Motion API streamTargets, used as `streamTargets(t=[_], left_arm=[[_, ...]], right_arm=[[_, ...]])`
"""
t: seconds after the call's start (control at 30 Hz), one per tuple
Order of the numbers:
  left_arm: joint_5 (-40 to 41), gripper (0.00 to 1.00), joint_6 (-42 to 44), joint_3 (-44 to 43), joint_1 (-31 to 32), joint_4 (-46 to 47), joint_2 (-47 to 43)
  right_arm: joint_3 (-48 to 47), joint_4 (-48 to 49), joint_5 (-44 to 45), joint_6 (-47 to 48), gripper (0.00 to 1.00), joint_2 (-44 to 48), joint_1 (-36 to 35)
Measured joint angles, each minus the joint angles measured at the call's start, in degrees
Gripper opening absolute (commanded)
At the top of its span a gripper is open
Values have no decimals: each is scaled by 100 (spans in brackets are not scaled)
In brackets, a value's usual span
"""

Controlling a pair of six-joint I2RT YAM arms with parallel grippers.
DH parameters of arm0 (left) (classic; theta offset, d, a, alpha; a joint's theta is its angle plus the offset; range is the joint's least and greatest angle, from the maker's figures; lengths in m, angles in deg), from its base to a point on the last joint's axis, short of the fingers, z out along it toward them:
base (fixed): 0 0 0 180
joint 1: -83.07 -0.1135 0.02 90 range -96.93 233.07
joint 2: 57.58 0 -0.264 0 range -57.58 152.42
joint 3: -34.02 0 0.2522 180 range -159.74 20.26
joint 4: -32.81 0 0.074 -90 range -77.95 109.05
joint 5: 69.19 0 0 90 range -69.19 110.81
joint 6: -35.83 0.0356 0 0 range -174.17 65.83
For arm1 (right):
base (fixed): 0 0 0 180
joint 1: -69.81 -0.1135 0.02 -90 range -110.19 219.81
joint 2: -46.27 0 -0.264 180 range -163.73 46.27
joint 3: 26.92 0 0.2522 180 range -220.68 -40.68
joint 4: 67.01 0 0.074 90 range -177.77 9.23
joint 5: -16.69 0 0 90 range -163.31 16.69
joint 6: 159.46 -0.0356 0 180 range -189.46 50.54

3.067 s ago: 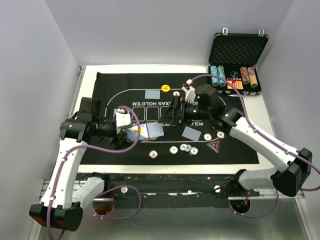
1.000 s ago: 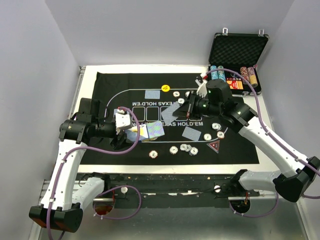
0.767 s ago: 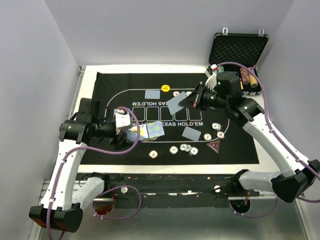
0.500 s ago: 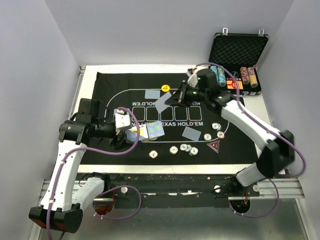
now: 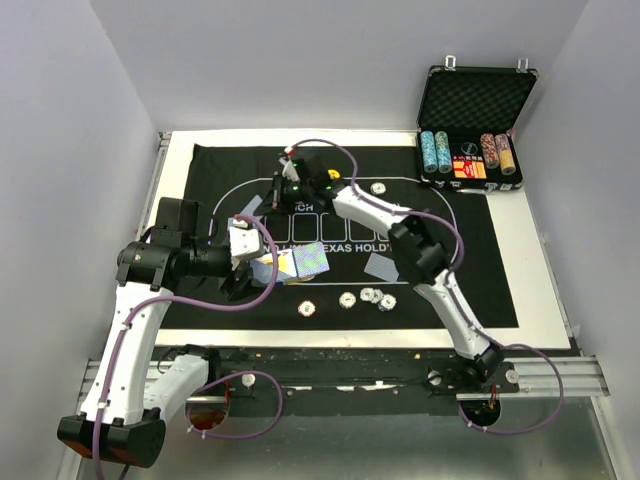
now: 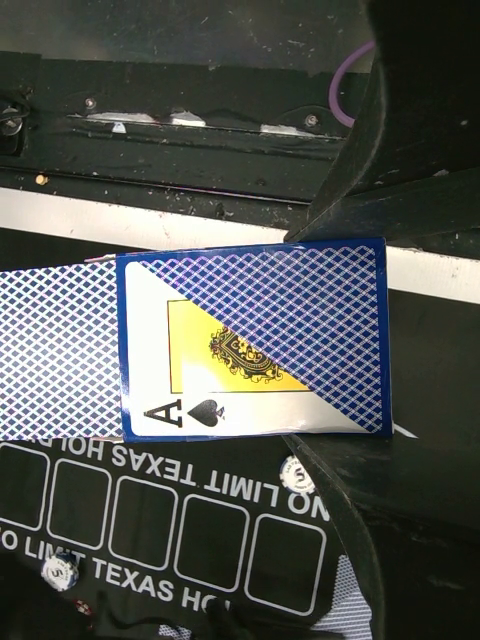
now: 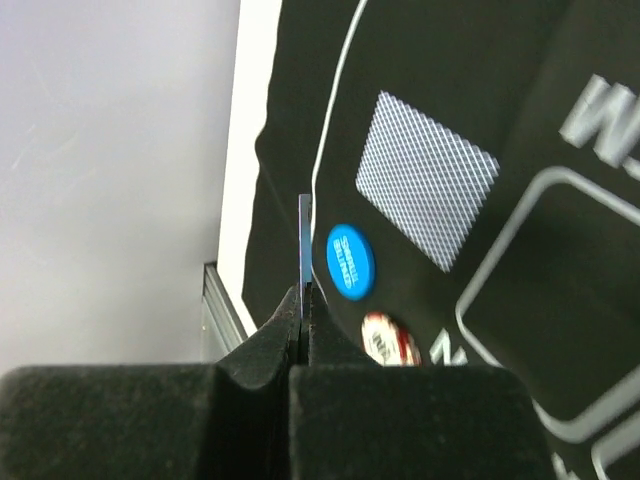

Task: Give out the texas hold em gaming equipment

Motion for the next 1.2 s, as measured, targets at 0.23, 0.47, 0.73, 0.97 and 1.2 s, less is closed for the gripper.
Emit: streamTargets(t=[0.23,0.47,0.73,0.97,1.2], left_arm=[[-13,20,-37,0,0,2,-20],[-13,20,-35,0,0,-2,-20],[-13,19,-31,0,0,-11,-37],[-13,20,-31,0,0,-44,-83],[-13,19,-33,0,0,-48,-125]], right_arm=[[-1698,138,46,-485,2,-1633,-188],[-1779,229,245,-846,45,-2024,-227],[-1696,382,417,-780,88,-1746,-332],[-1032,-195,579,-363,97,-1051,-330],[-516,-737,654,109,100,-197,-238]])
